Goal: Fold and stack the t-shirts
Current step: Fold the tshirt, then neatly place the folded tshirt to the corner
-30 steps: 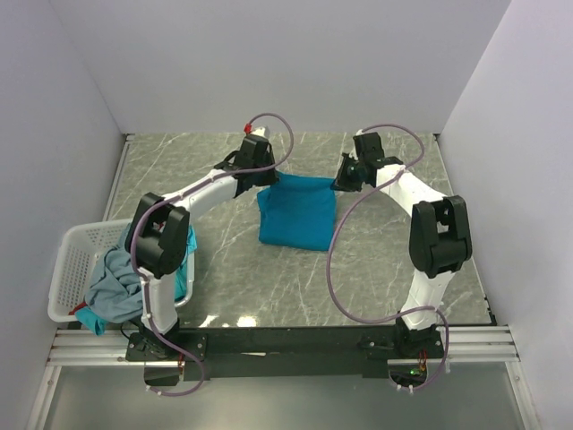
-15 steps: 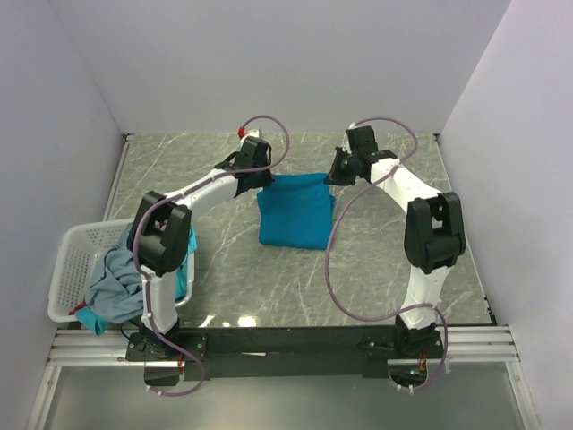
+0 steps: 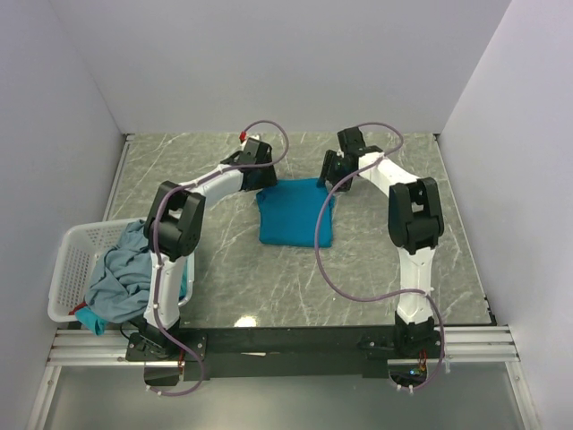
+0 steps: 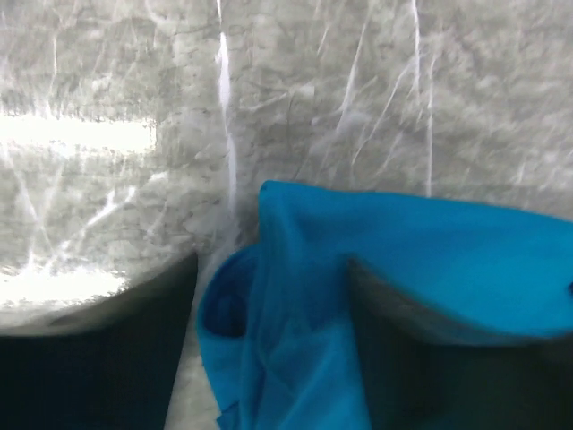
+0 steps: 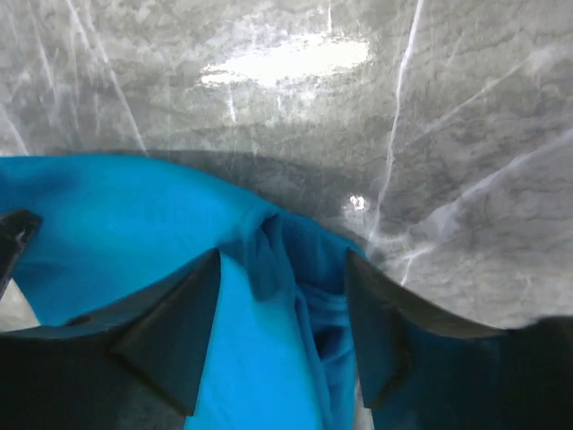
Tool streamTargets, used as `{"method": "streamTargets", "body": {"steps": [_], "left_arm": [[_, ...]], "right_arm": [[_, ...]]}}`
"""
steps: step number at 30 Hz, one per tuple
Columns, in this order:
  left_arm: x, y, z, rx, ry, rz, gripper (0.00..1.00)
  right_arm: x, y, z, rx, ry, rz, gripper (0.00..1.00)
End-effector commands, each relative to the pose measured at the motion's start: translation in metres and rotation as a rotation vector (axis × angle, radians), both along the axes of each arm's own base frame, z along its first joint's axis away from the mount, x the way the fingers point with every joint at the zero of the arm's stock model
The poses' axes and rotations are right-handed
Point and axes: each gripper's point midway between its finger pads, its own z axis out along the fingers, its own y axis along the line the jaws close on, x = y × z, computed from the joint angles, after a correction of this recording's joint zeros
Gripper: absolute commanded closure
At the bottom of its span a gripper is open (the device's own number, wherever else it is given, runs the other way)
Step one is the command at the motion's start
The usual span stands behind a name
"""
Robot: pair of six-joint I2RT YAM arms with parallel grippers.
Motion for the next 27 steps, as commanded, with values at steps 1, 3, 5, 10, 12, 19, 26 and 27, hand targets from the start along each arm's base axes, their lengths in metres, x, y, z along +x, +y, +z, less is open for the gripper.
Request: {"method": "streamTargets", "body": {"steps": [1, 3, 5, 10, 12, 19, 26, 27], "left_arm": [[0.010, -0.006, 0.041, -0.048, -0.079, -0.017, 0.23], [0.007, -0.006, 0.059, -0.070, -0.105, -0.026, 0.01], [-0.002, -0.008, 0.076, -0.101, -0.126, -0.044, 0.01], [-0.034, -0.001, 0.094, -0.150, -0.128, -0.054, 0.01], [-0.056, 0.010, 0.103, -0.176, -0.139, -0.037, 0.01], [-0.130, 0.044, 0.134, -0.302, -0.231, 0.101, 0.01], [-0.168, 0.076, 0.135, -0.312, -0.309, 0.175, 0.00], [-0.169, 0.080, 0.138, -0.312, -0.325, 0.189, 0.01]], "right_arm": [[0.015, 0.001, 0.034, 0.001, -0.066, 0.012, 0.34], [0.011, 0.001, 0.050, 0.007, -0.096, 0.012, 0.27], [0.001, -0.001, 0.066, 0.014, -0.131, 0.010, 0.19], [-0.042, -0.012, 0.086, 0.006, -0.178, -0.013, 0.14], [-0.053, -0.008, 0.089, 0.016, -0.204, -0.002, 0.13], [-0.086, 0.000, 0.055, -0.034, -0.148, 0.058, 0.11], [-0.078, 0.005, 0.025, -0.086, -0.093, 0.068, 0.11], [-0.076, 0.006, 0.024, -0.087, -0.090, 0.069, 0.12]]}}
